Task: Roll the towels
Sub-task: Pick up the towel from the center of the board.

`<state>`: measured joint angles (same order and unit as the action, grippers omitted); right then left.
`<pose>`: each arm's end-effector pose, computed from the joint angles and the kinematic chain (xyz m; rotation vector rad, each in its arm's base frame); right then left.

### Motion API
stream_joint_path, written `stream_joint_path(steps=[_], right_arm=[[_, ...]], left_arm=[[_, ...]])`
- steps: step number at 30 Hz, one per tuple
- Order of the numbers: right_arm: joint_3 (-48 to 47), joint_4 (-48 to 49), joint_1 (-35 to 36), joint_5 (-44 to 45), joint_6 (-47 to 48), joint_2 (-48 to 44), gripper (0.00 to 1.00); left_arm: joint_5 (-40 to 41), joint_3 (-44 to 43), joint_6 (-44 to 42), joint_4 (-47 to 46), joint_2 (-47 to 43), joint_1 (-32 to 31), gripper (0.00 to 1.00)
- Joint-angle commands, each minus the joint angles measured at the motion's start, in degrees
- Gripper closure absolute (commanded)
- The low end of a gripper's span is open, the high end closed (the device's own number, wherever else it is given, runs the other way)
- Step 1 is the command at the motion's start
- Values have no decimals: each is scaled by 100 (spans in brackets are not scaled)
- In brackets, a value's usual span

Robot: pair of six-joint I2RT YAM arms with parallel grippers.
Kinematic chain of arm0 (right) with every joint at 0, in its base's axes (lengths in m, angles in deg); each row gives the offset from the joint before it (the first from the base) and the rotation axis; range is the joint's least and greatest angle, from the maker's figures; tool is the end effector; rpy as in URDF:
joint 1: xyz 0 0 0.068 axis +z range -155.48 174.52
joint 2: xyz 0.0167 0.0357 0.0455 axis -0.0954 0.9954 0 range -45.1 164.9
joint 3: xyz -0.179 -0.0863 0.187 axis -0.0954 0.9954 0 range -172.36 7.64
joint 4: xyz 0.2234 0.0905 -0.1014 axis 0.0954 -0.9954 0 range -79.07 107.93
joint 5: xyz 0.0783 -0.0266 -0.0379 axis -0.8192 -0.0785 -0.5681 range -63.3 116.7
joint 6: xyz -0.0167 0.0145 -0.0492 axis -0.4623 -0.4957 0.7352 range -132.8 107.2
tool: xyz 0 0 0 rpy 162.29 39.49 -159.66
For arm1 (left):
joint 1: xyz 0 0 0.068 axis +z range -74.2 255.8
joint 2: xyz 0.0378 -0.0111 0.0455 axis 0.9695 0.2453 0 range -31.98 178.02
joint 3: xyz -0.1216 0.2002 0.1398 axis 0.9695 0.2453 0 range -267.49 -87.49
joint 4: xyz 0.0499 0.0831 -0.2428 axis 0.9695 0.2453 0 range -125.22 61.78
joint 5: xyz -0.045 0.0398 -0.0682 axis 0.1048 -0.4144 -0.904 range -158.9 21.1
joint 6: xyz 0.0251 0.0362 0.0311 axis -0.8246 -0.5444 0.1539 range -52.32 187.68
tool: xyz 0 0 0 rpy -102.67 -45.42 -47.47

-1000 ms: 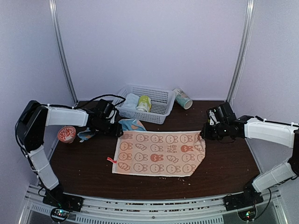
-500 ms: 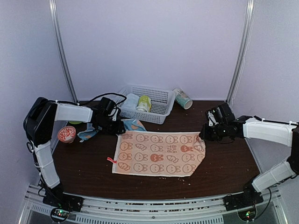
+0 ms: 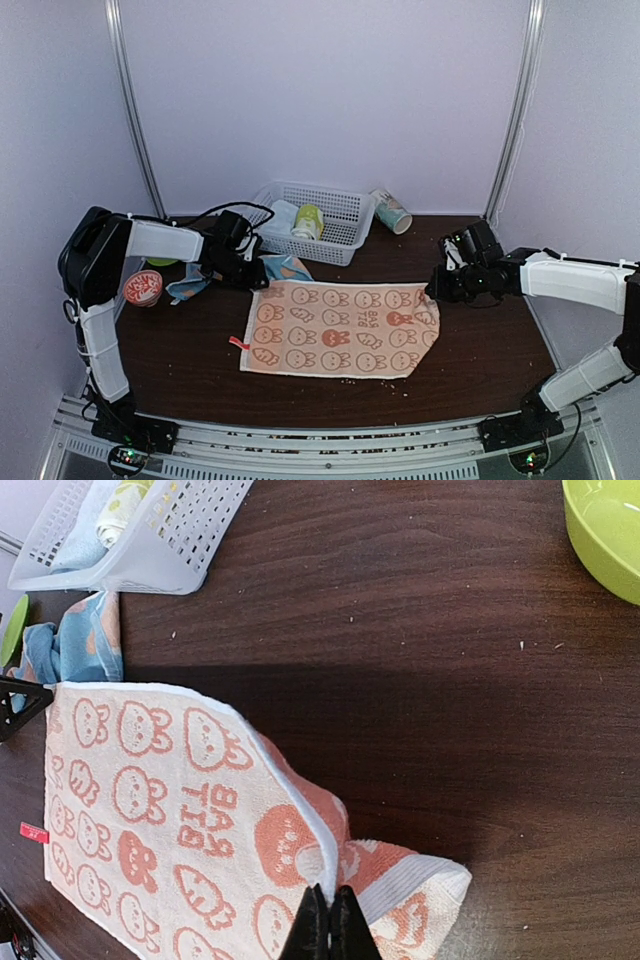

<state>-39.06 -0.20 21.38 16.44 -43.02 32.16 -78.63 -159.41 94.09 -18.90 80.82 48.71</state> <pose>0.2428 0.1300 0.2162 -0.0114 2.5145 0.6510 0.3586 -0.1902 0.1501 0.0822 2.6509 -0.5527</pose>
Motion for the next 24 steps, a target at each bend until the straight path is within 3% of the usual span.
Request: stream_joint_path(steps=[1, 8, 12, 17, 24], right_arm=[[-181, 73, -39, 5, 18, 35, 100], [-224, -29, -40, 36, 32, -52, 100], [-288, -228, -40, 126, 138, -272, 100], [-370, -787, -40, 227, 370, -912, 100], [-362, -1751, -22, 75, 743, -2406, 100]], left_arm=[[-116, -46, -83, -164, -40, 46, 76], [-55, 99, -116, -191, -299, 41, 99], [-4, 329, -168, -238, -765, 37, 100], [-35, 965, -359, -304, -1992, -153, 100], [347, 1671, -812, 229, -4032, -1269, 100]])
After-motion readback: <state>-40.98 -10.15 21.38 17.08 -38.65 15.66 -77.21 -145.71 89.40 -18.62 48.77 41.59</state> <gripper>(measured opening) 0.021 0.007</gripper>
